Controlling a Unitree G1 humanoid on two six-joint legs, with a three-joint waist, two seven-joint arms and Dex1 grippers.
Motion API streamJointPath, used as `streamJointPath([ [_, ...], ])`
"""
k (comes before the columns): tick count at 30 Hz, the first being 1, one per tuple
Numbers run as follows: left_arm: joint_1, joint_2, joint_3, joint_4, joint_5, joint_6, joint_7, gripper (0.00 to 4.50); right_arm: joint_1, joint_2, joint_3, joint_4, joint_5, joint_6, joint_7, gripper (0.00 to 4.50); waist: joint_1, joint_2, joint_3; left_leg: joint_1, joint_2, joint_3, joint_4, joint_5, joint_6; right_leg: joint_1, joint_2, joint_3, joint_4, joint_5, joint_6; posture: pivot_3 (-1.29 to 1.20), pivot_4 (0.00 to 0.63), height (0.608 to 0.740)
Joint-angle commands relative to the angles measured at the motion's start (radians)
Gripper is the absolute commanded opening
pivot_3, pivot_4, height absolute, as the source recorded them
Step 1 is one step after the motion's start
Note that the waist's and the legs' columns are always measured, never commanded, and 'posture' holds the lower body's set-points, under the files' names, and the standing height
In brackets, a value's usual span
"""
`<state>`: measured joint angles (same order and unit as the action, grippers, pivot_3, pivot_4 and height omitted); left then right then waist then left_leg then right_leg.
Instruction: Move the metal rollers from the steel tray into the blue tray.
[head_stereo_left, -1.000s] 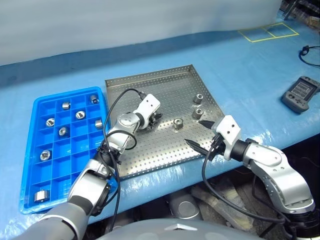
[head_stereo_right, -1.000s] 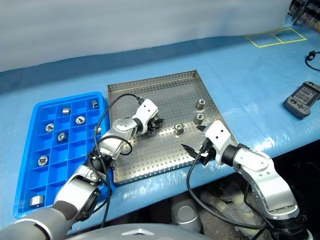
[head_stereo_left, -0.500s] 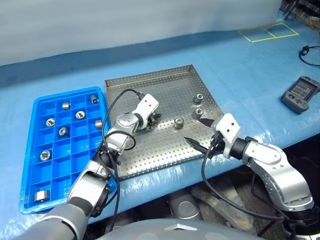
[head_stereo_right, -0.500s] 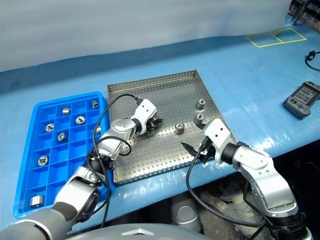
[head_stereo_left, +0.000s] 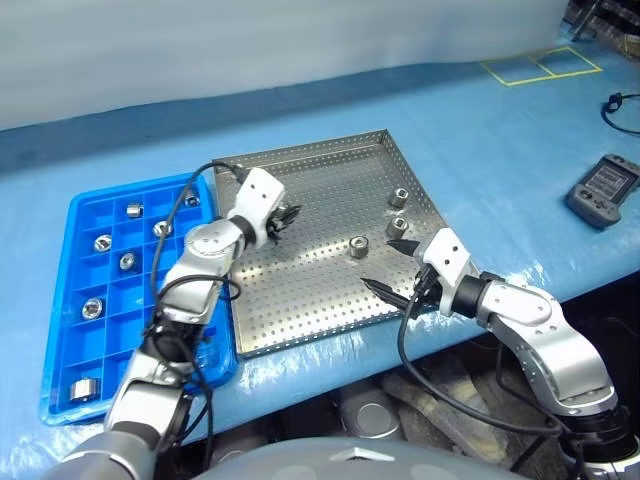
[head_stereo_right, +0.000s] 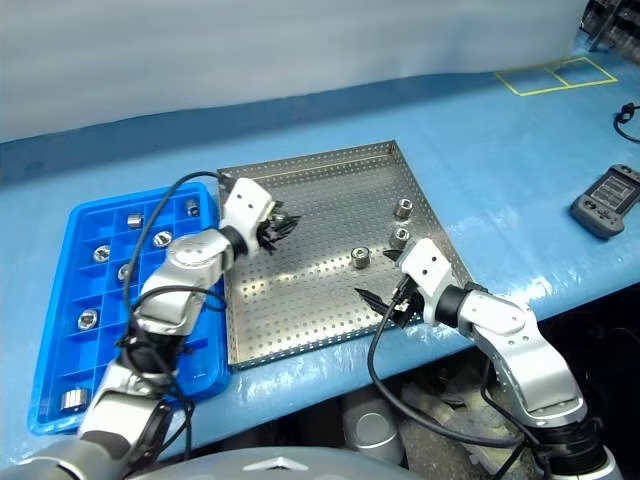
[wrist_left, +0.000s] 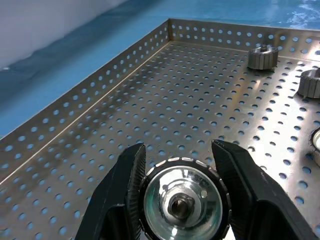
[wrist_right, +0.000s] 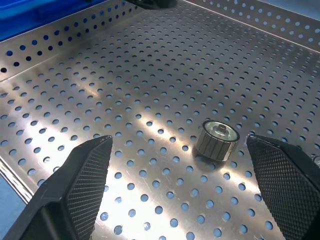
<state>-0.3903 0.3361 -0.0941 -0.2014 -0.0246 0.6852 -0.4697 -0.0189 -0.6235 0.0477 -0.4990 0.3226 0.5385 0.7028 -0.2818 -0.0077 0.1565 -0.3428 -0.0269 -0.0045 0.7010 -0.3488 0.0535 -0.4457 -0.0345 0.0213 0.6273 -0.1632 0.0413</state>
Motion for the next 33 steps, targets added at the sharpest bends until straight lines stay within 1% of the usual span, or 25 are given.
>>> streamJointPath([
  [1, 0.103, 0.095, 0.109, -0.259, -0.01, 0.16, 0.009, 2.03, -0.056, 0.009, 0.038, 0.021, 0.017, -0.034, 0.055, 4.5, 0.008, 0.0, 0.0, 0.0, 0.0, 0.0, 0.0, 0.0, 0.0, 0.0, 0.0, 0.0, 0.0, 0.0, 0.0, -0.23, 0.15, 0.74],
  [4, 0.211, 0.151, 0.197, -0.418, -0.029, 0.261, 0.011, 2.03, -0.116, 0.023, 0.085, 0.073, 0.012, -0.045, 0.095, 4.5, 0.037, 0.0, 0.0, 0.0, 0.0, -0.001, 0.0, 0.0, 0.0, 0.0, 0.0, 0.0, 0.0, 0.0, 0.0, -0.17, 0.15, 0.74],
  [7, 0.282, 0.169, 0.245, -0.532, -0.059, 0.331, 0.013, 2.03, -0.165, 0.039, 0.121, 0.12, 0.004, -0.056, 0.128, 4.5, 0.092, -0.001, 0.0, 0.0, 0.0, -0.001, 0.0, 0.002, -0.004, 0.0, -0.001, -0.002, 0.0, 0.0, -0.001, -0.13, 0.15, 0.74],
  [11, 0.376, 0.149, 0.309, -0.671, -0.071, 0.417, 0.053, 2.03, -0.236, 0.074, 0.18, 0.192, -0.013, -0.072, 0.163, 4.5, 0.177, -0.001, 0.0, 0.0, 0.0, -0.002, 0.0, 0.002, -0.005, 0.0, -0.003, -0.005, -0.001, -0.001, -0.002, -0.03, 0.15, 0.74],
  [14, 0.431, 0.123, 0.326, -0.72, -0.066, 0.455, 0.093, 2.03, -0.271, 0.092, 0.206, 0.227, -0.019, -0.082, 0.182, 4.5, 0.232, -0.001, 0.0, -0.001, 0.0, -0.003, 0.0, 0.002, -0.005, 0.0, -0.004, -0.008, -0.001, -0.001, -0.004, 0.0, 0.15, 0.74],
  [17, 0.475, 0.109, 0.322, -0.734, -0.053, 0.474, 0.133, 2.03, -0.295, 0.099, 0.218, 0.251, -0.026, -0.089, 0.2, 4.5, 0.27, -0.001, 0.0, -0.001, -0.001, -0.004, 0.0, 0.002, -0.005, 0.0, -0.006, -0.01, -0.001, -0.001, -0.004, 0.03, 0.15, 0.74],
  [19, 0.503, 0.096, 0.326, -0.746, -0.053, 0.482, 0.153, 2.03, -0.307, 0.101, 0.22, 0.262, -0.031, -0.092, 0.209, 4.5, 0.283, -0.001, 0.0, -0.001, -0.002, -0.005, 0.0, 0.002, -0.005, 0.0, -0.008, -0.012, -0.001, -0.001, -0.005, 0.04, 0.15, 0.74],
  [24, 0.548, 0.068, 0.333, -0.737, -0.06, 0.472, 0.183, 2.03, -0.316, 0.103, 0.219, 0.273, -0.036, -0.096, 0.223, 4.5, 0.294, -0.001, 0.0, -0.002, -0.003, -0.006, 0.0, 0.002, -0.005, 0.001, -0.008, -0.014, -0.002, -0.002, -0.006, 0.05, 0.15, 0.74],
  [33, 0.524, 0.069, 0.309, -0.649, -0.066, 0.443, 0.201, 2.03, -0.307, 0.104, 0.208, 0.259, -0.038, -0.096, 0.219, 4.5, 0.294, -0.001, 0.0, -0.001, -0.003, -0.007, 0.0, 0.003, -0.007, 0.002, -0.008, -0.016, -0.001, -0.003, -0.008, 0.02, 0.15, 0.74],
])
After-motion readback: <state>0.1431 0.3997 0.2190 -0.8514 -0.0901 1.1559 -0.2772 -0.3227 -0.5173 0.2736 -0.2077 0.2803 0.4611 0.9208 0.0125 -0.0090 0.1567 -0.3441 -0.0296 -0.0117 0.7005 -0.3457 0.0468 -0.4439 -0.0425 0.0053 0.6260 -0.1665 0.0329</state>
